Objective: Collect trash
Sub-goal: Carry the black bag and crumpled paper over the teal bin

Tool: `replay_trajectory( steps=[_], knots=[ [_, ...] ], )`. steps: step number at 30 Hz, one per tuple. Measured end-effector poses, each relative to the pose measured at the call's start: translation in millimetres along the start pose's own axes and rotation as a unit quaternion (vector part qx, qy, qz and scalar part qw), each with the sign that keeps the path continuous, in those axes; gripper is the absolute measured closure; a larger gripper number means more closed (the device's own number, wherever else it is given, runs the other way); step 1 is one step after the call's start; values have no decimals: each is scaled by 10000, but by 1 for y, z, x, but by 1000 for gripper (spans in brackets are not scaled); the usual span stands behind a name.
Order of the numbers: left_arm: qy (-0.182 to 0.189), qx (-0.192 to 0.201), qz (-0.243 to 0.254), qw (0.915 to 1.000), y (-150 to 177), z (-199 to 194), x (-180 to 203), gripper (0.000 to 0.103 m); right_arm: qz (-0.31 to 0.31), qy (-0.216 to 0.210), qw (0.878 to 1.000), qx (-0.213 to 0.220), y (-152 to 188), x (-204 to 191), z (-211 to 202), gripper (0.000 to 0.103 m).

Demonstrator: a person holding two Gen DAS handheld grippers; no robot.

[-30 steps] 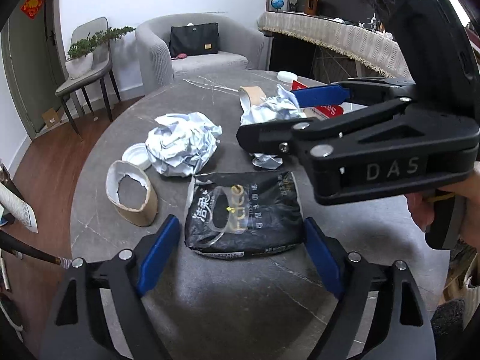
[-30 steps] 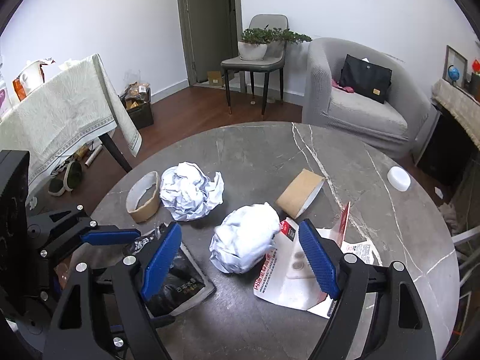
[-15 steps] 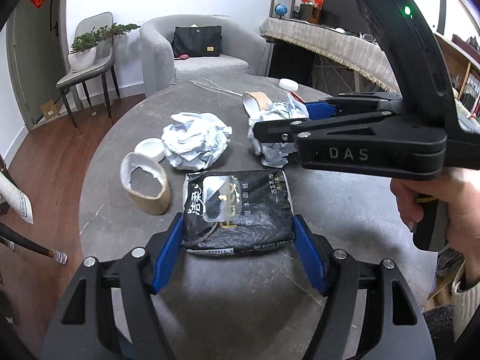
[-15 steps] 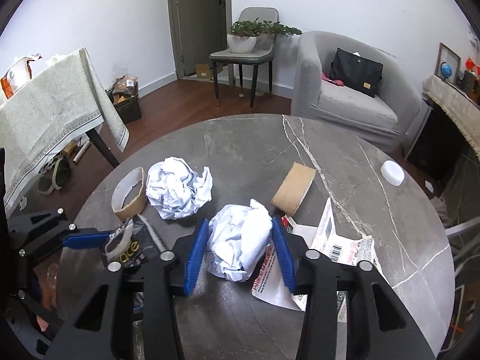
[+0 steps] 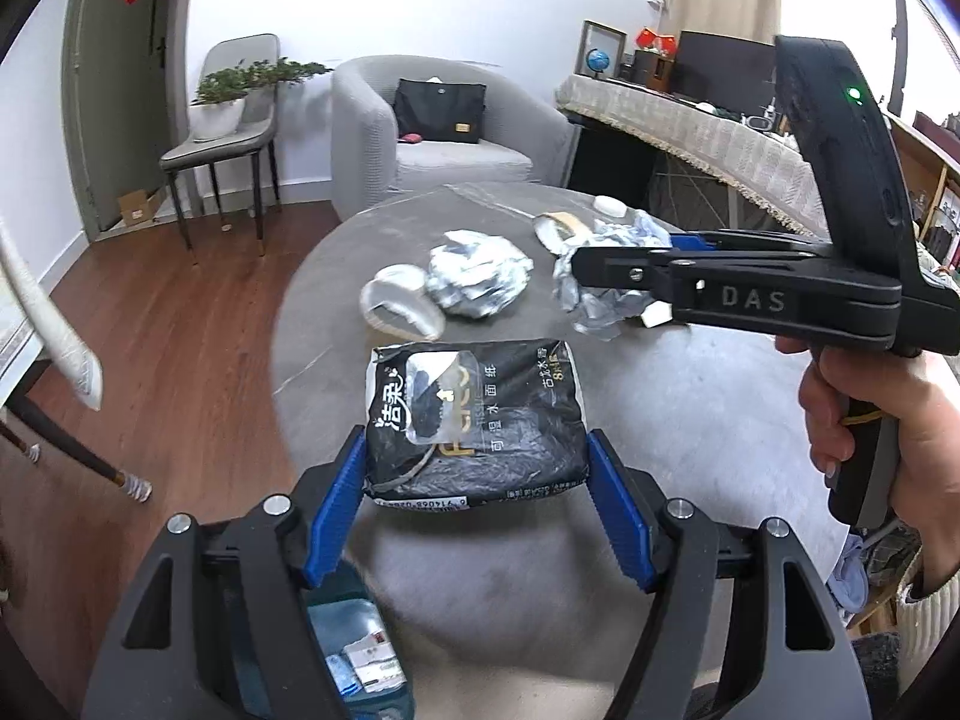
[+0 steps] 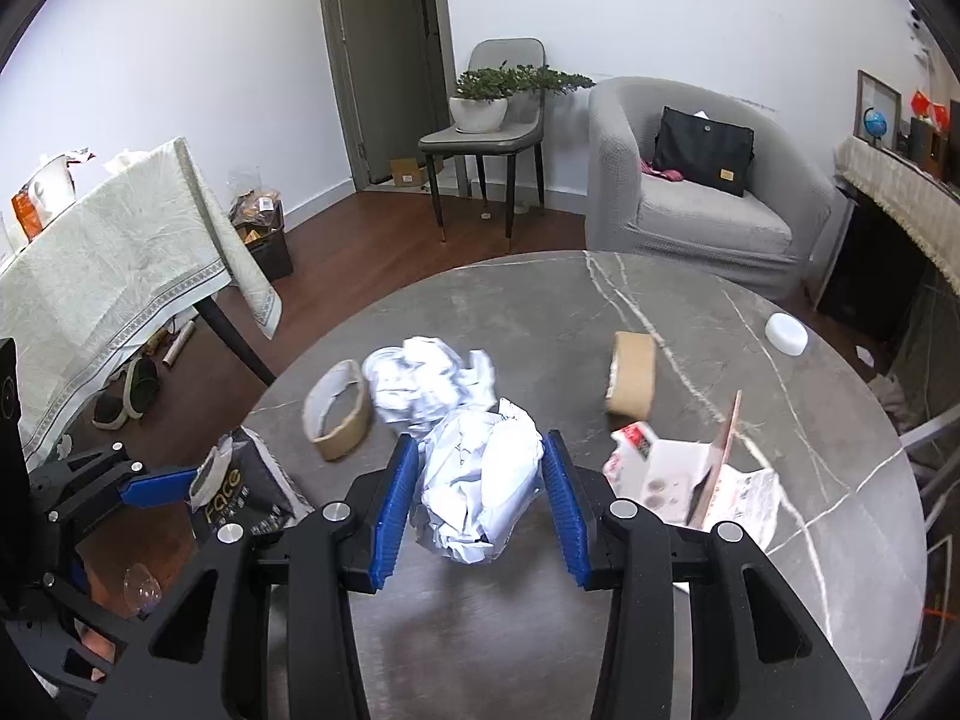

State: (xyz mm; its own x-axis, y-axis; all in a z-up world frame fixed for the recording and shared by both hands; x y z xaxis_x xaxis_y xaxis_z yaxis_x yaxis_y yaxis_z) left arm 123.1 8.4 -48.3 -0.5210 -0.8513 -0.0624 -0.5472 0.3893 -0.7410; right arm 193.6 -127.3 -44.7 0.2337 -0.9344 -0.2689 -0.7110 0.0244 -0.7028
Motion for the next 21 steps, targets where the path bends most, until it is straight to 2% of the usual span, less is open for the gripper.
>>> replay_trajectory(
  steps=[11,21],
  knots=[
    [-499,49,-322,9982,37,-43,-36,30,-132,-301,9994,104,17,-53,-12,60],
    [-758,-392,-697,9939,81,-50,-73,30,-301,-710,9970,-26,31,-104,-5,60]
  ],
)
Point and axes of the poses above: each gripper's, at about its wrist camera, not at the fingertips, and z roughly the way its jaws point, x to its right, y to its underside, the point moved 3 cm from there along z, roughly the way its jaws point, and after that the axes turned 15 degrees about z, right-handed, at the moved point
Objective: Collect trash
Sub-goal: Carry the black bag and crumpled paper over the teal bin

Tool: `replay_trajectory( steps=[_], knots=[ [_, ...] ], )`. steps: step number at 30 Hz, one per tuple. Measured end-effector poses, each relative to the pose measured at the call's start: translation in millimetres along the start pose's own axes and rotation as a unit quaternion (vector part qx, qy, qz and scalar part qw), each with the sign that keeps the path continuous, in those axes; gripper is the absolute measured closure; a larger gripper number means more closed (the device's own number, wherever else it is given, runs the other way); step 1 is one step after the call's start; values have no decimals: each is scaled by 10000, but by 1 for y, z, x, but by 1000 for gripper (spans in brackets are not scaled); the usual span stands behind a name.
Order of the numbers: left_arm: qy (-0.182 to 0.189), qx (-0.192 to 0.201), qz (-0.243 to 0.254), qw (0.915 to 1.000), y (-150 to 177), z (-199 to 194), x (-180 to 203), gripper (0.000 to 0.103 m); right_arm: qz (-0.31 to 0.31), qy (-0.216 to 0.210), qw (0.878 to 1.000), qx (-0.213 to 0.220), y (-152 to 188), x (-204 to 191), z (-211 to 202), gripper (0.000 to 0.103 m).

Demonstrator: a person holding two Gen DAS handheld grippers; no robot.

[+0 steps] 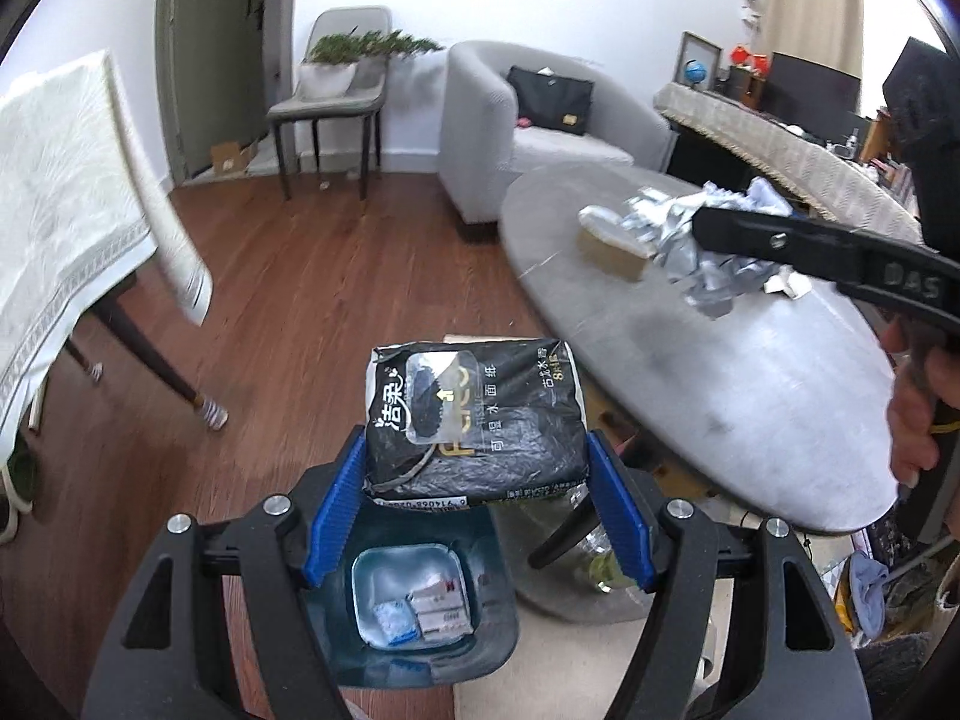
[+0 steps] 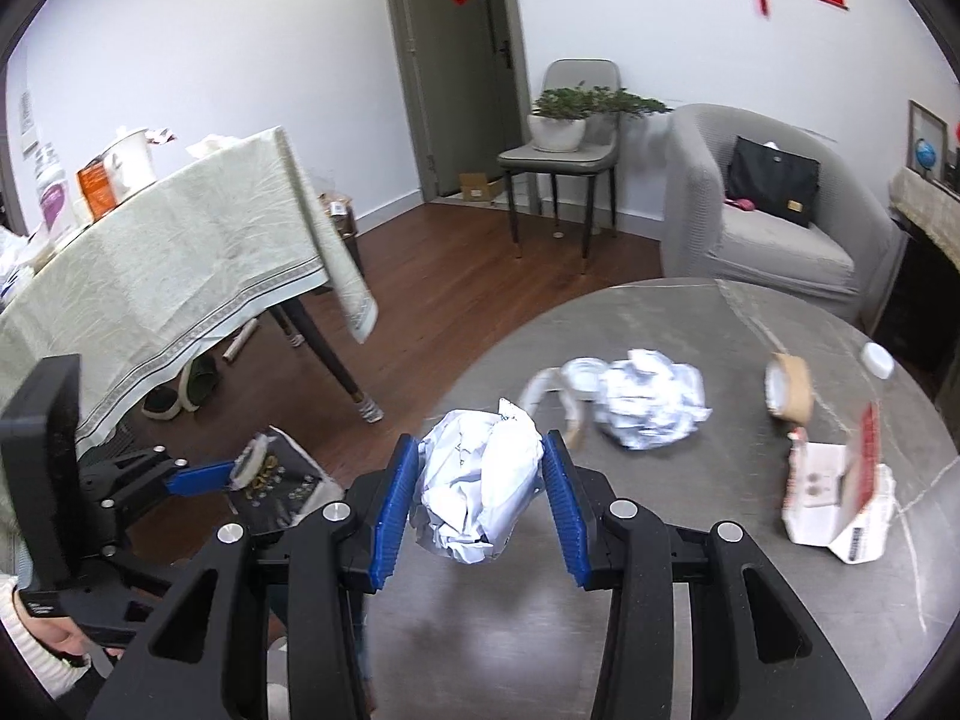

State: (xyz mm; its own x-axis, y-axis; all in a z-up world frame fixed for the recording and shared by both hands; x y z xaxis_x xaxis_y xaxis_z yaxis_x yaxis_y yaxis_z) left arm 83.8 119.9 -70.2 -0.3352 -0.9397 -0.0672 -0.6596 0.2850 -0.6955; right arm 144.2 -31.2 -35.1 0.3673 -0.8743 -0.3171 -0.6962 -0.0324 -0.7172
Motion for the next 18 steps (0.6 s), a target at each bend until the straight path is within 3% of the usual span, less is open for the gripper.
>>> replay_trajectory(
  steps=[6,18],
  knots=[
    [-132,-540,-238,9982,31,19,-30,30,-209,-89,9996,-167,8,-32,16,60],
    [5,-1240,-466,9912,84,46,-67,30,-445,-251,9971,-563,24,-91,62,60]
  ],
)
Point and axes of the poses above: each gripper's, at about its wrist camera, not at the fingertips, and z roughly the way its jaws point, x to its right, y to its underside, the point moved 3 cm from there along z, roughly the way its jaws point, and after that the axes turned 15 degrees about z, right-handed, at the moved point
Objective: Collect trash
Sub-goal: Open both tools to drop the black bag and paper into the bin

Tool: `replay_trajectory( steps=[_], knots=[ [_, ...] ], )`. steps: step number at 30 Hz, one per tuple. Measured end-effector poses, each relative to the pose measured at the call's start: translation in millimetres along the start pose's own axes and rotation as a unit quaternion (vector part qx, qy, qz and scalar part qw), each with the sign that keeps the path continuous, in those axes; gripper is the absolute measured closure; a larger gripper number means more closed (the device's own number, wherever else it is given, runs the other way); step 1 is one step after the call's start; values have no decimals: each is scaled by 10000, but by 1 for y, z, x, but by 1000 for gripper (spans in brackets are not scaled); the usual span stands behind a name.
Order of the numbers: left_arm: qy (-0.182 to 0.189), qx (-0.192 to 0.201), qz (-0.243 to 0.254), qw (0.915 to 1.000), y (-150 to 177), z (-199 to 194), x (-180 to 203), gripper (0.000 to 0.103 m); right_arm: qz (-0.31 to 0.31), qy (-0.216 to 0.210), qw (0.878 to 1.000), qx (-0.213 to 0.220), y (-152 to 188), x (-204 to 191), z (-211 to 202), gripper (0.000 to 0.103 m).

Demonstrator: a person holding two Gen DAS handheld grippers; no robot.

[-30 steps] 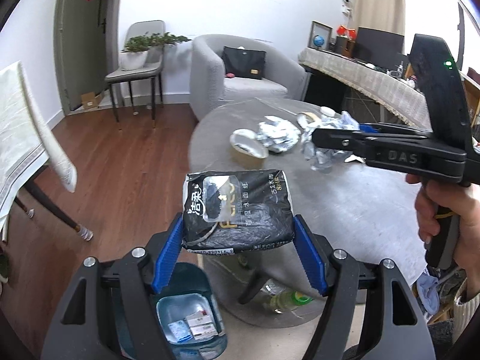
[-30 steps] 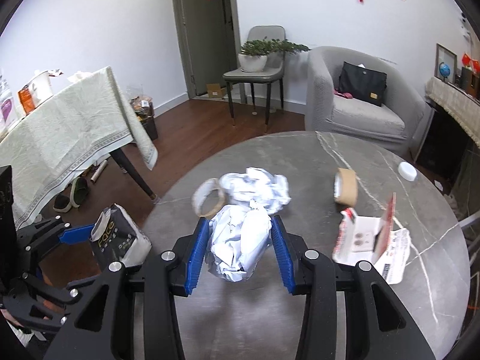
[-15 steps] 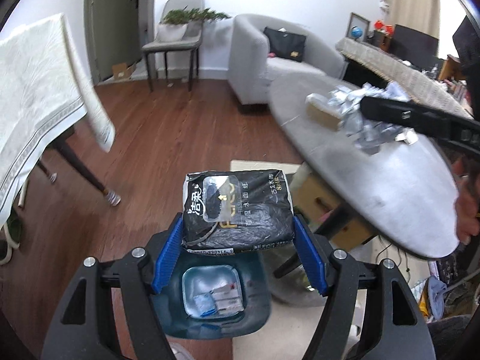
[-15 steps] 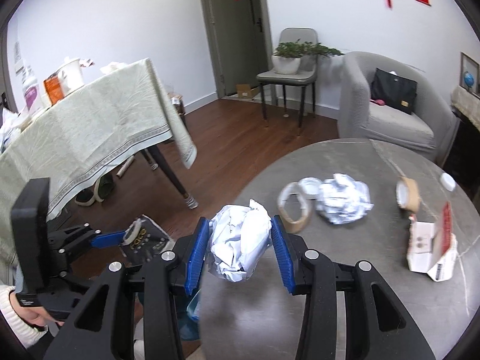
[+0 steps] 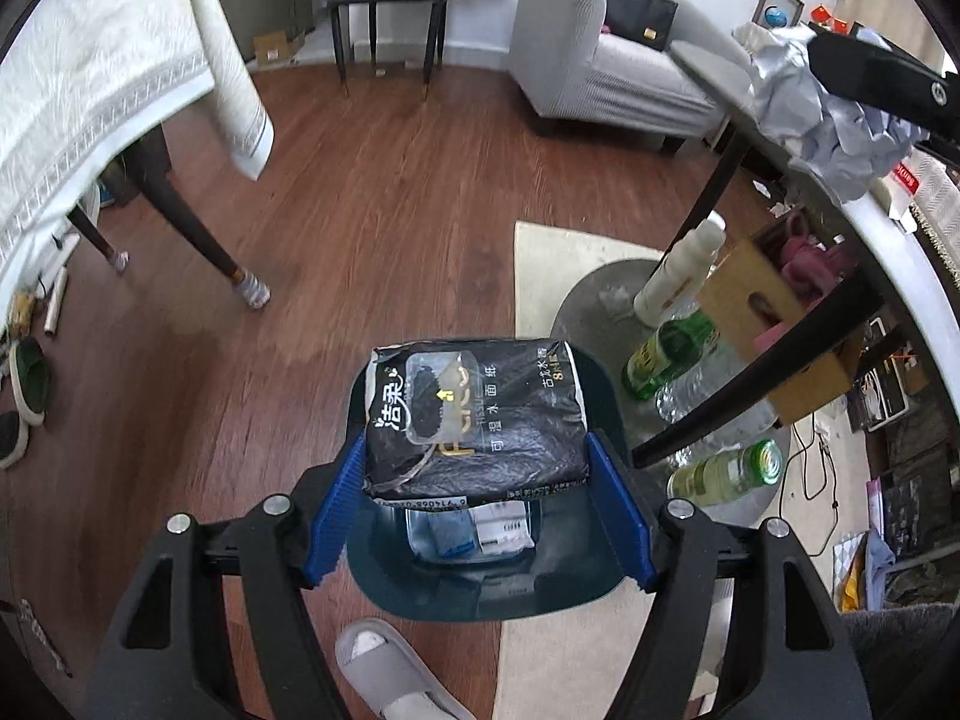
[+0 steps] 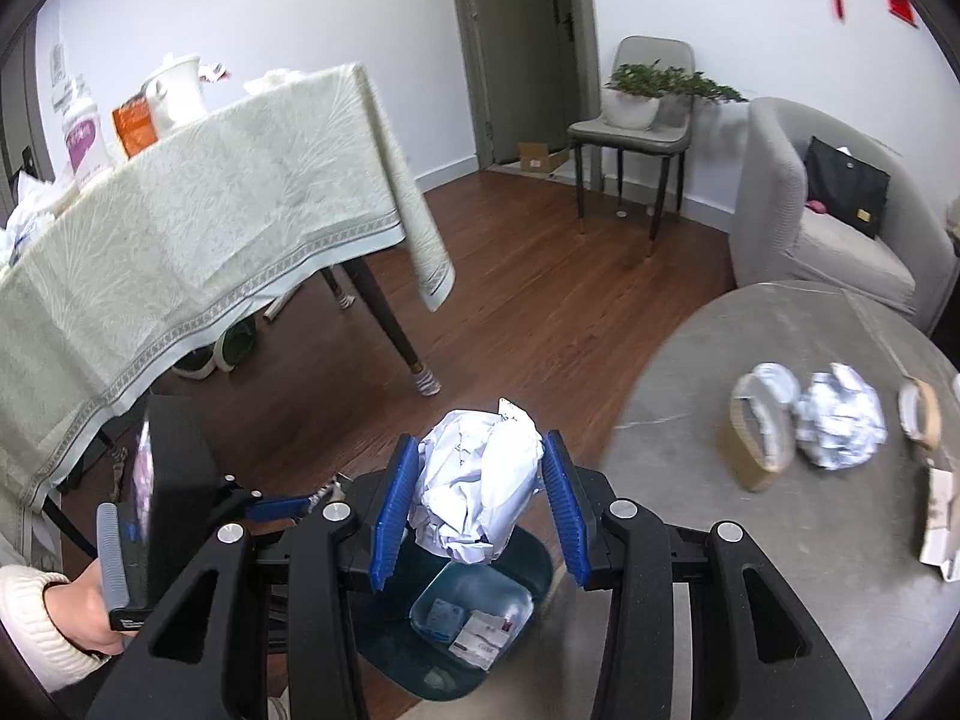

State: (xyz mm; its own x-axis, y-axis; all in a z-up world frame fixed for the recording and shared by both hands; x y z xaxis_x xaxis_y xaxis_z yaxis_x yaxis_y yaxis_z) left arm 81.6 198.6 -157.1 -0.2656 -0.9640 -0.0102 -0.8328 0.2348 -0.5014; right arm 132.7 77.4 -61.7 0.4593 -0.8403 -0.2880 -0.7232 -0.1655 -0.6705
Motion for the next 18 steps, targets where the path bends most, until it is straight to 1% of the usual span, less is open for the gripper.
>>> replay_trajectory(
  steps=[7,13,18],
  knots=[
    [99,-137,19,9999,13,10,-10,29,-191,51,9991,-366,14,-24,38,60],
    [202,-448,138,9987,29,23,-12,27,-224,185,9977,-616,24,-26,60,60],
    [196,-418,106,9989,33,21,-20,26,-229,275,9961,-811,30,-24,77,60]
  ],
)
Point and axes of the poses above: each gripper's, at about its wrist camera, not at the fingertips, and z roughly the way its jaws point, x to its right, y to its underside, the point moved 3 cm from there along z, roughly the way its jaws point, and after that the axes turned 15 degrees about z, right-handed, at the moved point
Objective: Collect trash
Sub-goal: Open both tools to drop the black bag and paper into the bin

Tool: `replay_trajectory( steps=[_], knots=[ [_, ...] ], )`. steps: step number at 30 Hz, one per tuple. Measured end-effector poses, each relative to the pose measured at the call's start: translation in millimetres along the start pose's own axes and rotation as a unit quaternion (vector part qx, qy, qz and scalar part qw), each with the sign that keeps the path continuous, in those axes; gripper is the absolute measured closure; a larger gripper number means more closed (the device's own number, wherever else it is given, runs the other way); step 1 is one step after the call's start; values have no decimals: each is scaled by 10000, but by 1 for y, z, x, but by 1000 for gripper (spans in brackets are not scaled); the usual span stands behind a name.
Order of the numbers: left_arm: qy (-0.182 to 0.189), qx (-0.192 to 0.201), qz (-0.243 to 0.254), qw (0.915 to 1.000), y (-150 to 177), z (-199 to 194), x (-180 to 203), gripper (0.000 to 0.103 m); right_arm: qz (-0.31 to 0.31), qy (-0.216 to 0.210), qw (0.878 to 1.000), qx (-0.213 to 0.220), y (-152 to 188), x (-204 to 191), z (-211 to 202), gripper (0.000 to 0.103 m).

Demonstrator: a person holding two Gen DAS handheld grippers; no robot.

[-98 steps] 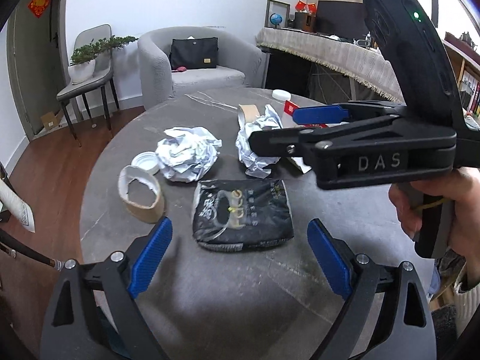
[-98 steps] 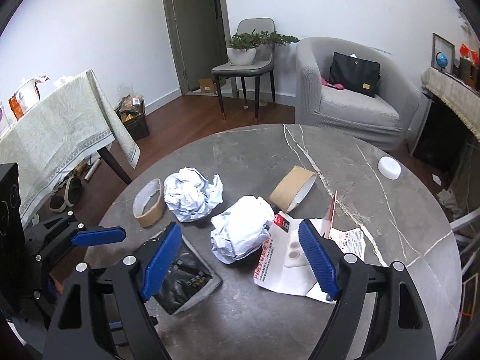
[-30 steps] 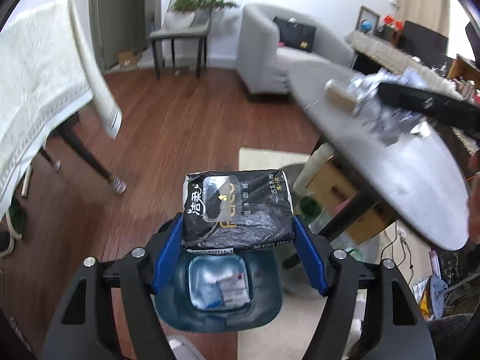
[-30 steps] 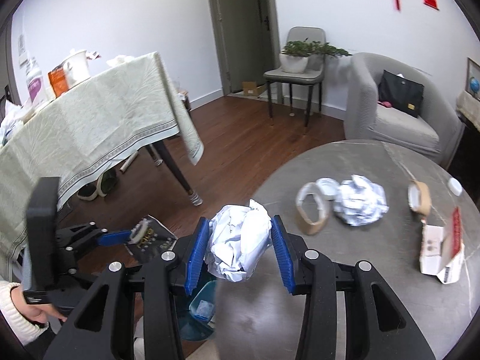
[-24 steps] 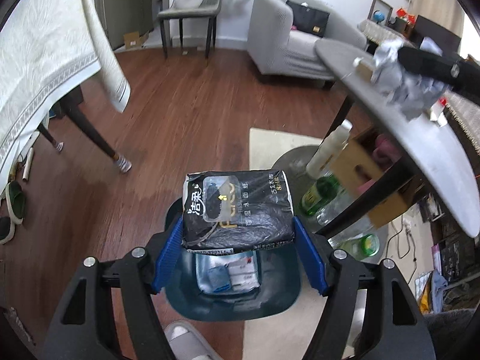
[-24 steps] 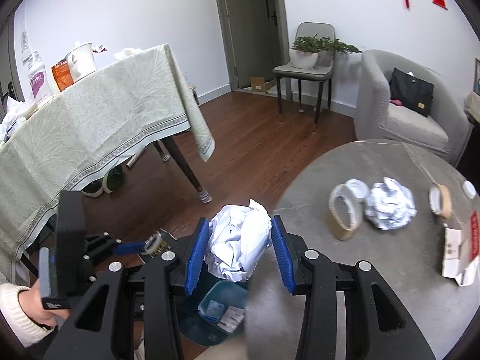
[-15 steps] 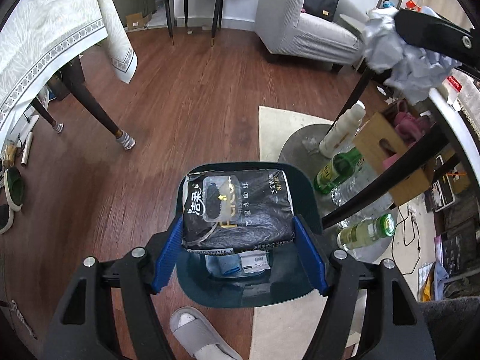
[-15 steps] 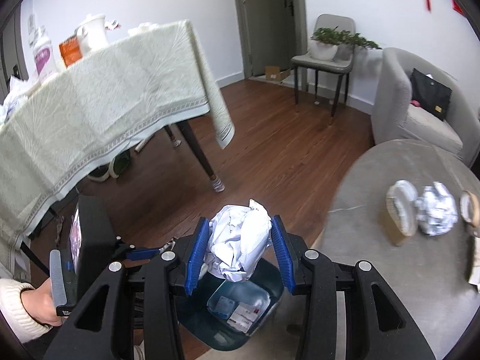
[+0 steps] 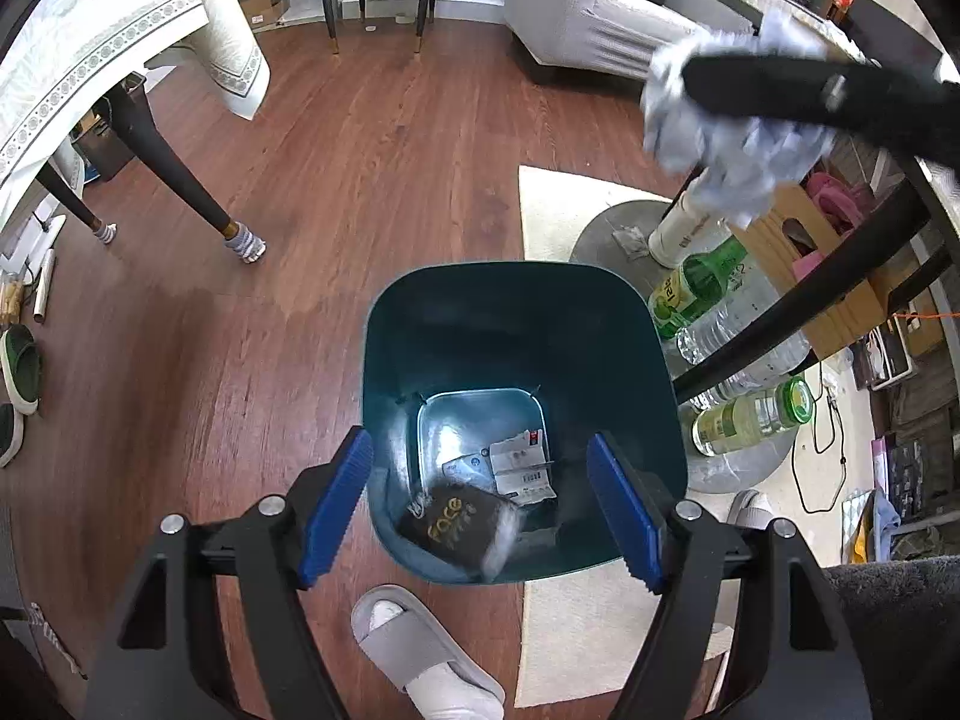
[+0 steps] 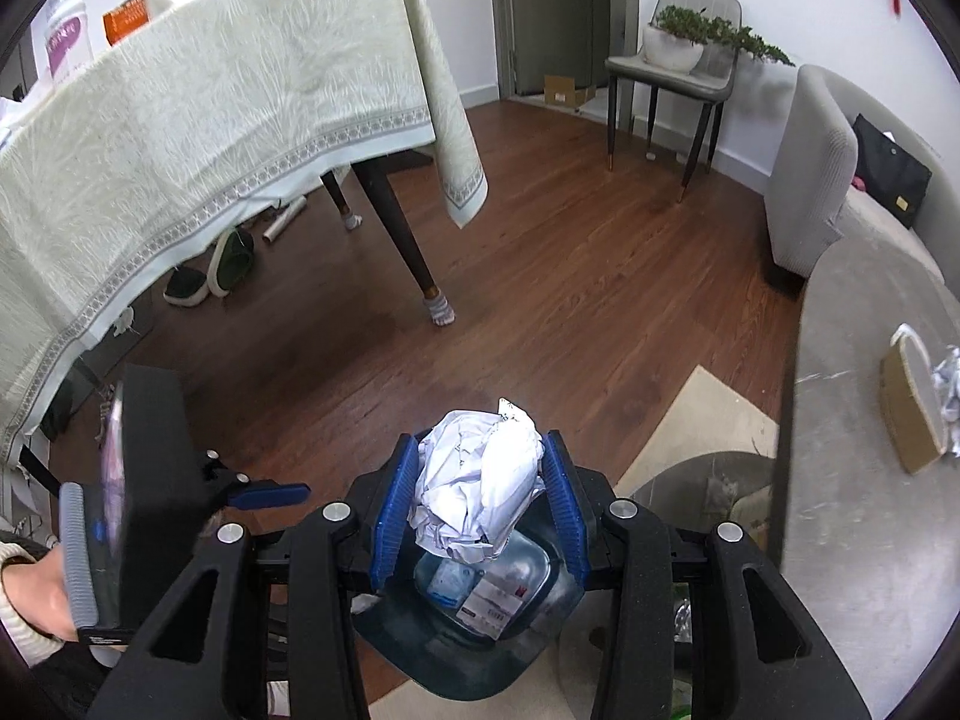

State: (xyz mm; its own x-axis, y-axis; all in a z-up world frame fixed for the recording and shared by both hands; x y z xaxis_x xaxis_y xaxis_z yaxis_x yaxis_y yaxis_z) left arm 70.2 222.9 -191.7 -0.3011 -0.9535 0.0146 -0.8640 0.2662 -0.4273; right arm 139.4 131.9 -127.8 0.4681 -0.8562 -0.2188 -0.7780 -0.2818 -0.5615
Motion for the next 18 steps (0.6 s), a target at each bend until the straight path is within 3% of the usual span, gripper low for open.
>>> replay_trajectory(
  steps=[6,18],
  knots=[
    [-89,356,-155,9992,-2,-21,-15,27,-18,126,9994,-310,12,1,27,60],
    [-278,1216,-494,9910,-23,-78,-33,44,103,218,9959,-874,37,8,73,60]
  ],
)
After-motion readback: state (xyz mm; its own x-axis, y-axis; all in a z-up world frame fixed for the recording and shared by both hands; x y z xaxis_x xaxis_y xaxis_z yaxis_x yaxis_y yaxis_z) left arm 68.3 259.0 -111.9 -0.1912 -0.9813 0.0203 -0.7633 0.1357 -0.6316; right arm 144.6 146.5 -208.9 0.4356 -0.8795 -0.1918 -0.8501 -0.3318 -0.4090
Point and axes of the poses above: each gripper's, at about its wrist camera, not at the fingertips, and z roughly the way its jaws point, x to its right, y to its underside, the point moved 3 cm from there along z, roughly the way its jaws point, and after that the axes turned 15 degrees about z, right-handed, at the moved point
